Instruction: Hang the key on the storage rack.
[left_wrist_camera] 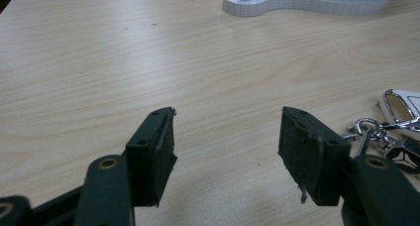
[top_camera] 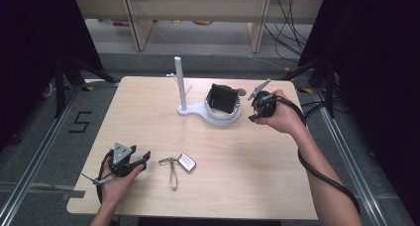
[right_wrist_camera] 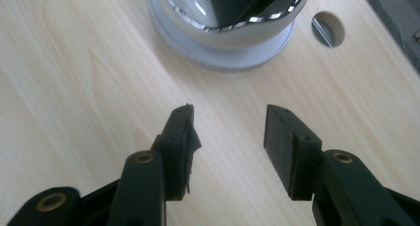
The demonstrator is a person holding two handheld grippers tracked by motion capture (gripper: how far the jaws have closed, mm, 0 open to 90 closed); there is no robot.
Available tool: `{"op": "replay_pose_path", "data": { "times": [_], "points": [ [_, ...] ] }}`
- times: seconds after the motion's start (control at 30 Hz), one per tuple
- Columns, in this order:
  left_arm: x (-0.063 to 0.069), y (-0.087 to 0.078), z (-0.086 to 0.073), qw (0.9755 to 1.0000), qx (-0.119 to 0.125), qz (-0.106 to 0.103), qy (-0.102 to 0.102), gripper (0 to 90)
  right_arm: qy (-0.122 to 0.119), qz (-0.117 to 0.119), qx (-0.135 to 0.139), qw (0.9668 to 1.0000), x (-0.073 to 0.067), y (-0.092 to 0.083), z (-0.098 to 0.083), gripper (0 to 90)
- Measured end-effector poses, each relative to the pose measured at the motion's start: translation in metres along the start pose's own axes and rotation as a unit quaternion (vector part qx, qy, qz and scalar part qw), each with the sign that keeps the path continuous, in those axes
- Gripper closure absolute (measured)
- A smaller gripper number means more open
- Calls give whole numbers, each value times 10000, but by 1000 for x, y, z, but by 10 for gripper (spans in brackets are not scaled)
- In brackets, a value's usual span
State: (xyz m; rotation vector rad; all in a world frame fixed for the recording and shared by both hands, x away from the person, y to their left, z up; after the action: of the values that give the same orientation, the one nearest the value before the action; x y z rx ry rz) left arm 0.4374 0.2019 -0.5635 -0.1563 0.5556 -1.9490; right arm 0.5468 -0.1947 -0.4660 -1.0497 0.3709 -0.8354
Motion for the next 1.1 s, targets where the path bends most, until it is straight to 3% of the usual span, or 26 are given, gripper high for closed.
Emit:
{"op": "replay_pose_path", "data": {
  "times": [0.13,0.3,0.47,0.57,0.7,0.73,0.77,0.87,0.9,0.93,0.97,1.0,1.1],
  "points": [
    [3,-2,9,9999,107,-57,-4,382,180,53,-36,9998,-4,4,-20,537],
    [17,-1,21,9993,153,-323,73,381,386,120,-128,9991,-10,10,-45,535],
    [32,-3,21,9982,7,-554,213,392,462,197,-197,9985,-18,16,-66,532],
    [38,-6,20,9971,-98,-712,241,449,521,256,-237,9980,-22,18,-74,540],
    [44,-9,19,9954,-205,-864,357,635,480,307,-243,9981,-25,18,-78,562],
    [46,-10,18,9947,-246,-924,371,635,480,307,-243,9981,-25,18,-78,562],
    [50,-10,17,9941,-337,-956,372,722,451,315,-215,9983,-25,18,-79,572],
    [58,-12,16,9915,-465,-1132,452,804,449,361,-247,9980,-27,18,-80,574],
    [62,-12,16,9909,-481,-1174,457,818,504,324,-235,9979,-27,18,-81,574],
    [62,-13,15,9887,-581,-1239,618,826,478,337,-267,9979,-27,19,-82,574],
    [65,-12,17,9894,-528,-1222,582,833,480,333,-272,9979,-27,19,-82,574],
    [66,-12,17,9879,-558,-1253,717,836,438,315,-247,9982,-27,20,-82,574],
    [68,-9,19,9862,-687,-1262,821,847,491,346,-279,9978,-30,20,-83,572]
  ]
}}
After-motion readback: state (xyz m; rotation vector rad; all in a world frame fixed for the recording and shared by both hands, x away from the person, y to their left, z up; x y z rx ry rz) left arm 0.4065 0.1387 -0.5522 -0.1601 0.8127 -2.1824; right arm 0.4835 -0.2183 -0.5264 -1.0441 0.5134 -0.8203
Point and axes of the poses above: each handheld gripper's, and its own axes: y roughly forward along the jaws, z roughly out of its top, x roughly to its right, the point moved 9 cm from there along y, roughly forward along the jaws, and after that the axes turned 12 degrees about y, right-handed, at the moved point
